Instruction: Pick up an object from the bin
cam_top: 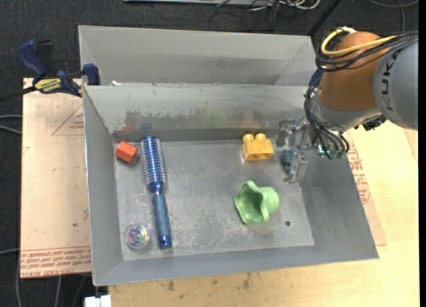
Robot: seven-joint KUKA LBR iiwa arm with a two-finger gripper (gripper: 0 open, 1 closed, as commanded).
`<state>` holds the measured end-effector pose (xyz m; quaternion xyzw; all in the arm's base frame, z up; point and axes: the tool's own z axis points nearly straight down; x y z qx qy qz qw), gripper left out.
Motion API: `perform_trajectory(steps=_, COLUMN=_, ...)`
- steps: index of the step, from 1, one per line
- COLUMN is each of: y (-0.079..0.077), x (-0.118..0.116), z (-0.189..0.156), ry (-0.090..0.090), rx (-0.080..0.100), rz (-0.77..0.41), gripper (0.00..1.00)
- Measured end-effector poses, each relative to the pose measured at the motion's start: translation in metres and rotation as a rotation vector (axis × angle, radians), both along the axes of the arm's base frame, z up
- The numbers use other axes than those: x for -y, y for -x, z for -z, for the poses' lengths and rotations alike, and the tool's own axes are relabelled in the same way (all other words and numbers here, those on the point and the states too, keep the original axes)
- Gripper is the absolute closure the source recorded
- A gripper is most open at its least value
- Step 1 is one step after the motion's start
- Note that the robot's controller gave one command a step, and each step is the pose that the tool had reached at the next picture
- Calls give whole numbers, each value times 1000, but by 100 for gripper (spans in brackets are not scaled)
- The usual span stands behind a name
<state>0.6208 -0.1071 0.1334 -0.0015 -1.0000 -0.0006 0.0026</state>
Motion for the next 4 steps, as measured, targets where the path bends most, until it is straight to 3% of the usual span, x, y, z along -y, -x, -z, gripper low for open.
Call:
perform_trajectory(steps=1, y=71, x=-59, z=17, ry=-3, rx=1, rz=-154, gripper=0)
perform_trajectory(steps=2, y=70, x=-103, z=64, ry=-3, rx=5, rz=-410, gripper=0)
perform_trajectory(steps=3, y=69, x=-102, z=63, ry=-1, rx=9, rz=-410, gripper=100)
perform_trajectory(steps=4, y=93, x=-148, z=63, ry=-4, rx=6, rz=-501, gripper=100)
